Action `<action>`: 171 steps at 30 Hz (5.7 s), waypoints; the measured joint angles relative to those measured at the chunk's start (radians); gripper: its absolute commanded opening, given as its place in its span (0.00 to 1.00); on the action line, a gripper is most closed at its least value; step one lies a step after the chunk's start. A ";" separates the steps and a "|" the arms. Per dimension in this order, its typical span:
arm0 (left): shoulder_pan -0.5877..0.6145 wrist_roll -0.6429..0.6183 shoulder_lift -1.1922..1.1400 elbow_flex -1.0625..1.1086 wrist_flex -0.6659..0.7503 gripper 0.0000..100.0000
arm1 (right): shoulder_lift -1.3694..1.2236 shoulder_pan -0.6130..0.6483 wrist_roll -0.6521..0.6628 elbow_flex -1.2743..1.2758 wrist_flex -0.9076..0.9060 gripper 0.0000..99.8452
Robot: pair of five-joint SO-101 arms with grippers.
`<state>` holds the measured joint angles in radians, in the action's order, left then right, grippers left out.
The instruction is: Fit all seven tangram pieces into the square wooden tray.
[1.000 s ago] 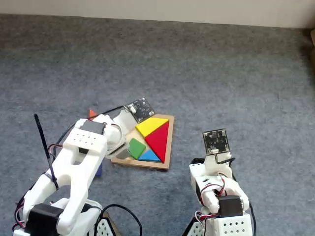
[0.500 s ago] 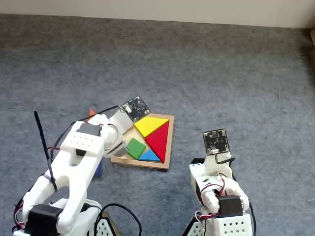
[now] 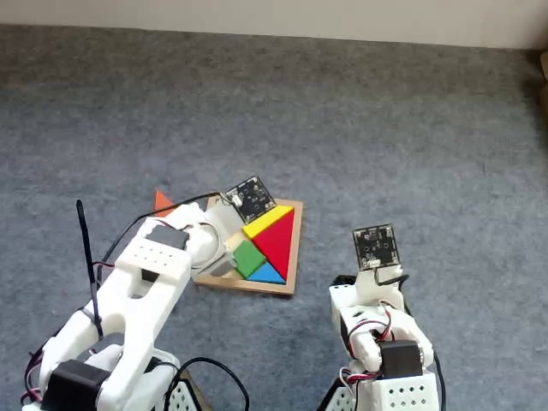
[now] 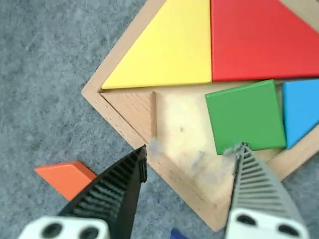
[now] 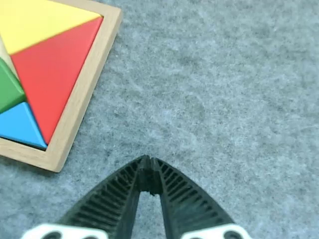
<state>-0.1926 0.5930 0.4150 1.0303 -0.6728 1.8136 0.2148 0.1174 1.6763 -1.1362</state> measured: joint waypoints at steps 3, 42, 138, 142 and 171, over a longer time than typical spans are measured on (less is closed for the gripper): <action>0.014 -0.003 -0.002 -0.041 -0.006 0.28 | 0.000 0.000 0.000 0.000 0.000 0.01; 0.215 -0.104 -0.483 -0.489 -0.026 0.28 | 0.000 -0.012 0.000 0.000 0.000 0.01; 0.176 -0.387 -0.879 -1.229 -0.950 0.07 | 0.000 -0.012 0.000 0.000 0.000 0.01; 0.117 -0.446 -0.879 -1.232 -0.965 0.07 | 0.000 -0.012 0.000 0.000 0.000 0.01; 0.026 -0.606 -0.896 -1.232 -0.890 0.23 | 0.000 -0.012 0.000 0.000 0.000 0.01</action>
<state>-0.1665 -0.0130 -0.4810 -0.2018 -1.5627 1.8136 0.2025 0.1174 1.6763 -1.1362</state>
